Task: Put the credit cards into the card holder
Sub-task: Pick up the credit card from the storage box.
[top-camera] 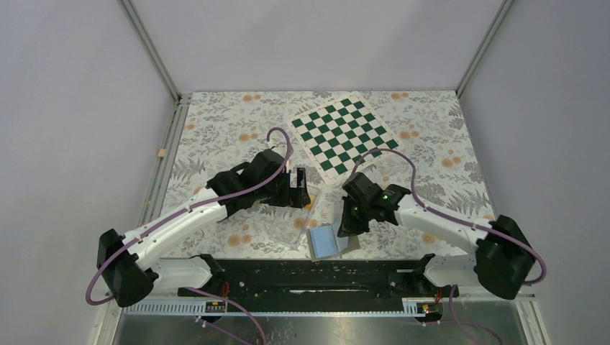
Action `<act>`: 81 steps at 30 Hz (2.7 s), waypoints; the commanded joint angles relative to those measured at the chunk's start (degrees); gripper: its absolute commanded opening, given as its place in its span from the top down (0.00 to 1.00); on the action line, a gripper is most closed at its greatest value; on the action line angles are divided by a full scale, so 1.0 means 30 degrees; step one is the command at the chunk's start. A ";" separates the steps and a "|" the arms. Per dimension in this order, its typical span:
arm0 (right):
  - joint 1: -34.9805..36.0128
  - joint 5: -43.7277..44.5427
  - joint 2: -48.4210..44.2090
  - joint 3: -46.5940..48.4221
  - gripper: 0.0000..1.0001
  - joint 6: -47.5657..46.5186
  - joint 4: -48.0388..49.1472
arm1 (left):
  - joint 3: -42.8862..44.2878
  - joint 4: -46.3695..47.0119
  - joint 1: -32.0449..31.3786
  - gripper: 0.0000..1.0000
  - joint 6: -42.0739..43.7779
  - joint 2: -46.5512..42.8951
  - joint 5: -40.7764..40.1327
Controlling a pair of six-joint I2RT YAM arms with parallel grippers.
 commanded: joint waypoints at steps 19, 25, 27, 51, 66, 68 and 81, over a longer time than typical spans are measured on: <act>0.0240 0.2251 0.6954 0.0518 1.00 0.5504 0.2593 | -0.0461 0.0880 0.0539 0.11 -0.0187 -0.0561 0.0759; 0.0270 0.1728 0.6077 0.0757 1.00 0.4488 0.2605 | -0.0691 0.1166 0.0681 0.11 -0.0301 -0.0233 0.1100; 0.0270 0.1784 0.5414 0.0918 1.00 0.3794 0.2502 | -0.0837 0.1244 0.0782 0.11 -0.0468 0.0023 0.1225; -0.1789 0.2843 1.2717 1.6093 0.29 -0.9564 -0.5157 | -0.2767 0.1537 0.2959 0.13 -0.0668 -0.2229 0.1230; -0.1225 0.0541 1.7561 1.9476 0.44 -1.1623 -0.6286 | -0.3004 0.1638 0.3385 0.13 -0.0278 -0.1878 0.1902; -0.1196 0.0374 1.7847 1.9627 0.62 -1.1539 -0.6309 | -0.3061 0.1638 0.3385 0.13 -0.0208 -0.1876 0.1965; -0.1099 -0.0464 1.6137 1.6933 0.84 -1.0664 -0.5545 | -0.3376 0.1901 0.3384 0.13 -0.0458 -0.1081 0.1919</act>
